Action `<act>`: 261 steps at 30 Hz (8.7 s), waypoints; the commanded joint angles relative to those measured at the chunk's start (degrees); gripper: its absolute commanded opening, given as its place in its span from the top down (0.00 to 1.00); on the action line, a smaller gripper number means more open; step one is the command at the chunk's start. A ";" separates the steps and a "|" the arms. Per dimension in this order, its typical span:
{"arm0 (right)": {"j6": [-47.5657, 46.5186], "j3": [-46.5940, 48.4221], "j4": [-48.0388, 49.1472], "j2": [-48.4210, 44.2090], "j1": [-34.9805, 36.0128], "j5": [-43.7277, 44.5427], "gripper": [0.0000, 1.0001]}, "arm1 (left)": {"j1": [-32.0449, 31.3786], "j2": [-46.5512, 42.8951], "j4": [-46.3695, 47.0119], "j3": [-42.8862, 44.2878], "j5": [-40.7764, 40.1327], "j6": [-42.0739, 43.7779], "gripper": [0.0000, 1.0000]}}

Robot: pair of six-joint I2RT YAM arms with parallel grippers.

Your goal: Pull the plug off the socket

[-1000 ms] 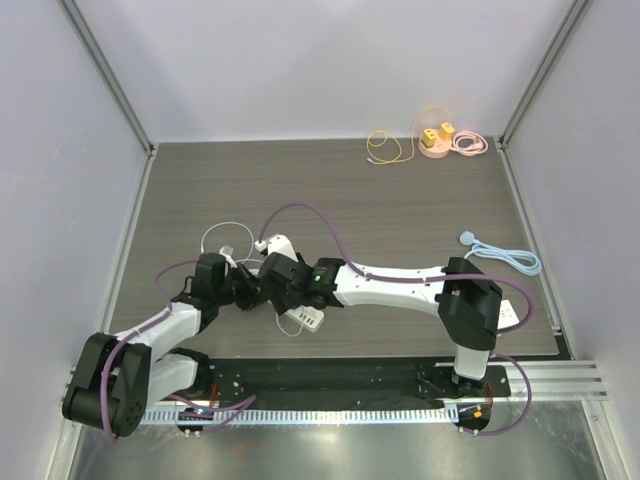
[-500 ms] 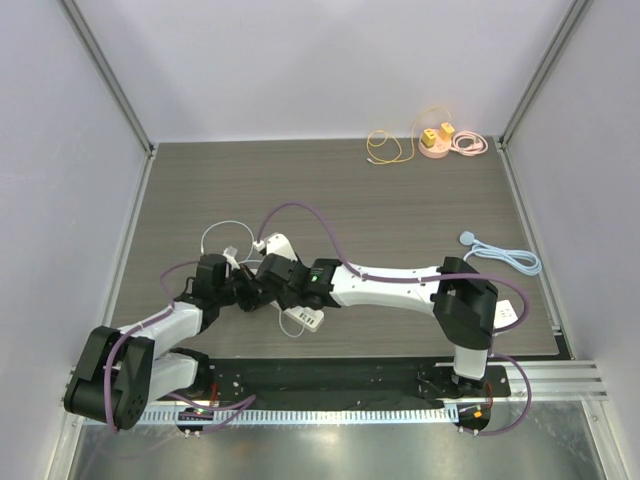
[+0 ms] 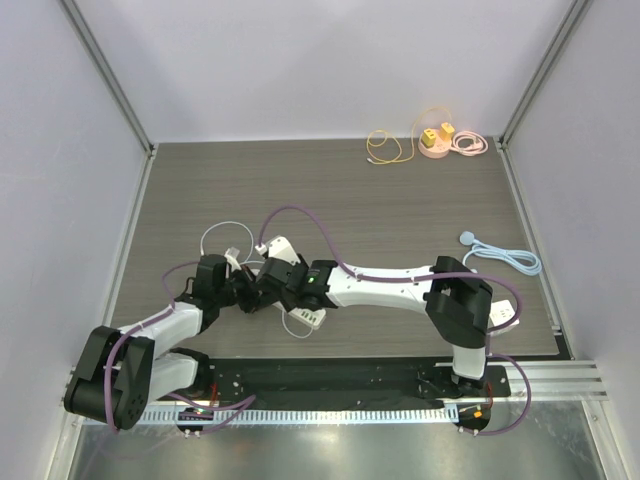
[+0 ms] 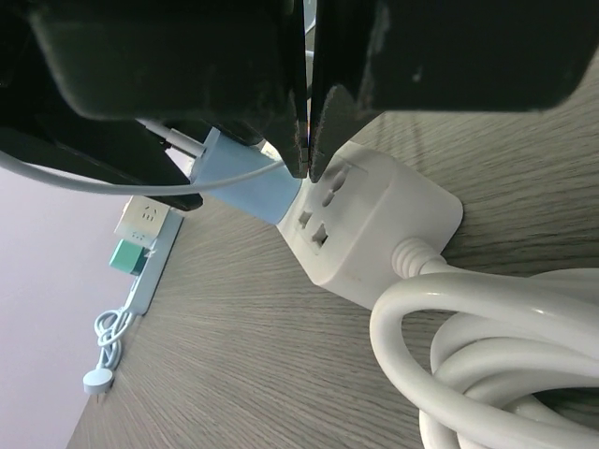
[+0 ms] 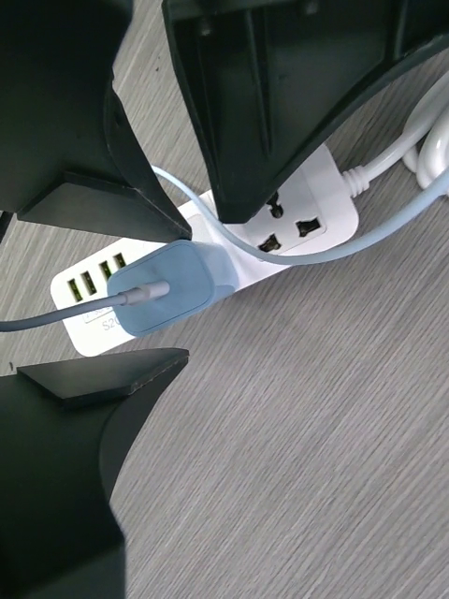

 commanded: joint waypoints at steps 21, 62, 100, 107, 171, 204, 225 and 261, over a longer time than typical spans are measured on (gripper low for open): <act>-1.52 -0.66 2.21 2.07 0.27 -0.66 0.57 | 0.17 5.45 -0.92 -1.27 0.93 2.21 1.00; -1.52 -8.22 14.96 -3.02 0.53 1.71 0.99 | -7.55 20.55 13.21 -10.59 -20.94 -0.69 1.00; 0.85 -22.73 20.77 -23.76 -3.86 -3.13 0.99 | -18.20 -16.69 -20.61 0.04 -29.31 -2.80 0.41; 1.20 -18.95 16.98 -28.77 -5.53 -4.44 0.99 | -18.11 -19.85 -22.54 1.36 -28.95 -1.58 0.34; -2.14 -16.50 -6.03 -32.19 -43.68 3.37 0.10 | -18.11 -26.88 -33.35 11.91 -22.63 5.90 0.22; 3.49 -17.73 26.47 -5.24 -1.76 -15.26 0.06 | -18.11 -43.85 -53.66 25.79 -43.19 9.76 0.24; -32.81 0.03 35.95 12.79 2.82 -27.62 0.69 | -18.11 -52.01 -60.51 36.07 -53.29 10.12 0.28; 5.41 -10.14 -3.13 -25.15 -25.91 0.72 0.00 | -18.11 -37.72 -32.76 37.14 -33.80 24.36 0.16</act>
